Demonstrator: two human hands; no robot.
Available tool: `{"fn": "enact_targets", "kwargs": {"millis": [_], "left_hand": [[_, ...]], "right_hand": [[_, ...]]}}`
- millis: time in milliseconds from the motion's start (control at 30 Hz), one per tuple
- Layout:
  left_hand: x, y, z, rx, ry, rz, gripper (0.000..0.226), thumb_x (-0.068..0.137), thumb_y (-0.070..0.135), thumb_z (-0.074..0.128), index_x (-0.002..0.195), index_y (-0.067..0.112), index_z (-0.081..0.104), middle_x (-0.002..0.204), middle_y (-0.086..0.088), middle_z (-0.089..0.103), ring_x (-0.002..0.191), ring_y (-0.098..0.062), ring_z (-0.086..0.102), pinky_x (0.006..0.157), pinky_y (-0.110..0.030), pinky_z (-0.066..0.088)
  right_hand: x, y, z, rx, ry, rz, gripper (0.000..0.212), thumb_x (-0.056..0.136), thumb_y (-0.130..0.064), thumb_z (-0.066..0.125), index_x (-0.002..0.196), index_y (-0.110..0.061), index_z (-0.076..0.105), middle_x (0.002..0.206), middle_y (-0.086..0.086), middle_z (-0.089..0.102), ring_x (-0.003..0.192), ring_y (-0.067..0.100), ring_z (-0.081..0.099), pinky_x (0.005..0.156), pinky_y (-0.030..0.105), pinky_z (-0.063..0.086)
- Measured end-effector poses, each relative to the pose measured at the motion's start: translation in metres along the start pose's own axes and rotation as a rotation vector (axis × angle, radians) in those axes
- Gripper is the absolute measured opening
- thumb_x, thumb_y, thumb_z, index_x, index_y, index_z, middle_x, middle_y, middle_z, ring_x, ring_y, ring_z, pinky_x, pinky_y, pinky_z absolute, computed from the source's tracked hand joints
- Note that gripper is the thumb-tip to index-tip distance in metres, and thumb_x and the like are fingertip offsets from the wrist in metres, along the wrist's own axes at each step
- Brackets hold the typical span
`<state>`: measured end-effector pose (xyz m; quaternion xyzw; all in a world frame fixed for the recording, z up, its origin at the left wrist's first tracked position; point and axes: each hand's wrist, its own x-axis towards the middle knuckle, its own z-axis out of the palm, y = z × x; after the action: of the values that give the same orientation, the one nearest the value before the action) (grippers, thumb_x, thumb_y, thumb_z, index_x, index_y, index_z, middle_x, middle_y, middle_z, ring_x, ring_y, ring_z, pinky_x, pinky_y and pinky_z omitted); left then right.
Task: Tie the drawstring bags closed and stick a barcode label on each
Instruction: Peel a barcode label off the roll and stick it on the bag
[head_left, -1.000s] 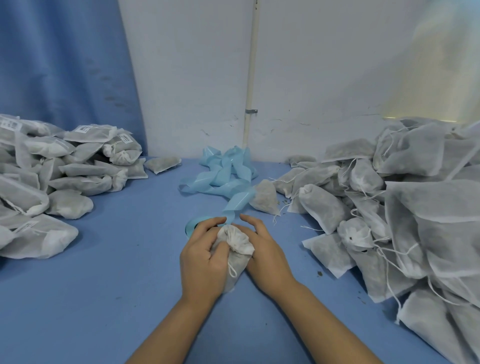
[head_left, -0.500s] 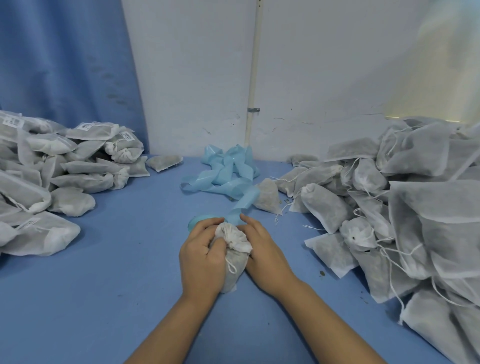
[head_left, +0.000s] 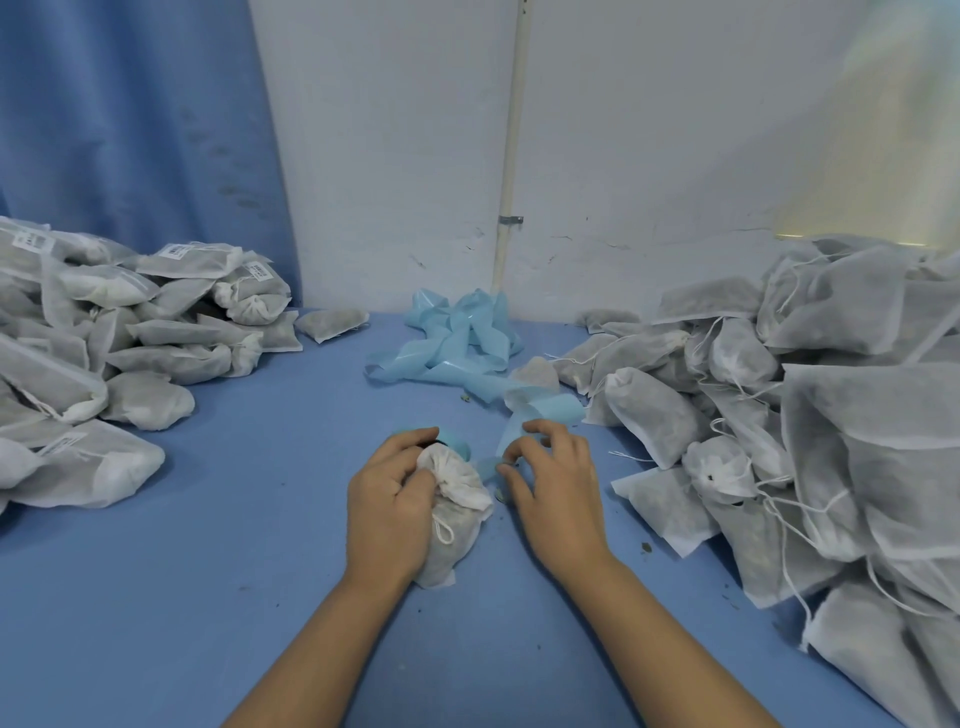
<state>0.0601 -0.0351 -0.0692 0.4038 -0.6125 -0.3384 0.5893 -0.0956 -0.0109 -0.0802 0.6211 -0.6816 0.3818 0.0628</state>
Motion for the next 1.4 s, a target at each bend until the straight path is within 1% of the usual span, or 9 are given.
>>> {"fn": "enact_targets", "kwargs": {"millis": [233,333,533,733,933,1133,1200,1333,1400], "left_hand": [[-0.003,0.001,0.001,0.095,0.01,-0.033,0.025,0.072,0.021,0.043,0.066,0.037,0.061,0.076,0.019,0.066,0.074,0.003,0.059,0.063,-0.009,0.041],[-0.006,0.002,0.003,0.195,0.012,-0.036,0.03,0.076,0.026,0.042,0.048,0.033,0.049,0.052,0.014,0.052,0.054,-0.005,0.046,0.05,-0.019,0.028],[-0.007,0.005,0.004,0.224,0.0,-0.082,0.039,0.082,0.02,0.047,0.045,0.031,0.047,0.044,0.014,0.045,0.047,-0.007,0.041,0.049,-0.026,0.026],[-0.008,0.007,0.009,0.517,-0.08,-0.093,0.024,0.089,0.013,0.047,0.079,0.013,0.069,0.109,0.01,0.063,0.085,-0.015,0.055,0.07,-0.032,0.042],[-0.002,0.006,0.011,0.62,-0.177,-0.153,0.029,0.09,0.016,0.042,0.065,0.025,0.054,0.142,0.019,0.043,0.097,-0.015,0.055,0.069,-0.027,0.032],[0.004,0.007,0.017,0.645,-0.25,-0.15,0.04,0.094,0.022,0.037,0.125,0.037,0.059,0.154,0.02,0.024,0.121,-0.013,0.049,0.078,-0.023,0.032],[0.004,0.006,0.017,0.626,-0.282,-0.113,0.039,0.093,0.022,0.038,0.12,0.038,0.062,0.154,0.024,0.019,0.115,-0.01,0.052,0.074,-0.024,0.035],[0.003,0.001,0.017,0.55,-0.378,0.059,0.032,0.091,0.018,0.043,0.067,0.037,0.05,0.143,0.039,0.021,0.086,-0.002,0.056,0.054,-0.02,0.03],[0.004,-0.004,0.017,0.493,-0.404,0.096,0.03,0.09,0.019,0.041,0.067,0.033,0.053,0.138,0.038,0.032,0.088,0.002,0.053,0.058,-0.021,0.033]], "right_hand": [[-0.001,-0.001,-0.004,0.017,-0.053,-0.006,0.01,0.089,-0.027,0.061,0.099,-0.026,0.063,0.106,-0.017,0.06,0.108,0.011,0.036,0.084,0.022,0.025],[-0.003,-0.005,-0.003,0.033,-0.095,-0.06,0.023,0.084,-0.031,0.066,0.107,-0.032,0.065,0.108,-0.023,0.058,0.103,0.006,0.029,0.084,0.017,0.019],[-0.003,-0.006,-0.005,0.177,-0.183,-0.12,0.012,0.087,-0.036,0.065,0.099,-0.036,0.065,0.097,-0.026,0.056,0.1,0.005,0.029,0.085,0.016,0.018],[-0.003,-0.014,-0.005,-0.068,-0.013,-0.12,0.01,0.09,-0.034,0.062,0.088,-0.026,0.068,0.088,-0.014,0.063,0.095,0.012,0.04,0.077,0.026,0.015],[0.001,-0.018,-0.004,-0.243,0.095,-0.036,0.006,0.088,-0.025,0.067,0.087,-0.021,0.072,0.092,-0.002,0.064,0.098,0.026,0.051,0.077,0.034,0.022],[0.004,-0.008,-0.01,-0.261,0.237,0.027,0.009,0.075,-0.014,0.08,0.077,-0.018,0.071,0.09,0.004,0.064,0.084,0.031,0.055,0.068,0.036,0.034],[0.004,-0.005,-0.01,-0.238,0.237,0.031,0.009,0.076,-0.012,0.078,0.078,-0.016,0.071,0.09,0.005,0.064,0.083,0.031,0.055,0.067,0.037,0.039],[0.002,-0.003,-0.01,-0.106,0.146,-0.003,0.008,0.088,-0.007,0.065,0.091,-0.011,0.072,0.103,0.007,0.063,0.092,0.028,0.052,0.069,0.033,0.043],[0.001,-0.002,-0.009,-0.038,0.1,-0.01,0.013,0.091,-0.005,0.06,0.097,-0.009,0.071,0.109,0.007,0.058,0.098,0.024,0.051,0.072,0.028,0.041]]}}
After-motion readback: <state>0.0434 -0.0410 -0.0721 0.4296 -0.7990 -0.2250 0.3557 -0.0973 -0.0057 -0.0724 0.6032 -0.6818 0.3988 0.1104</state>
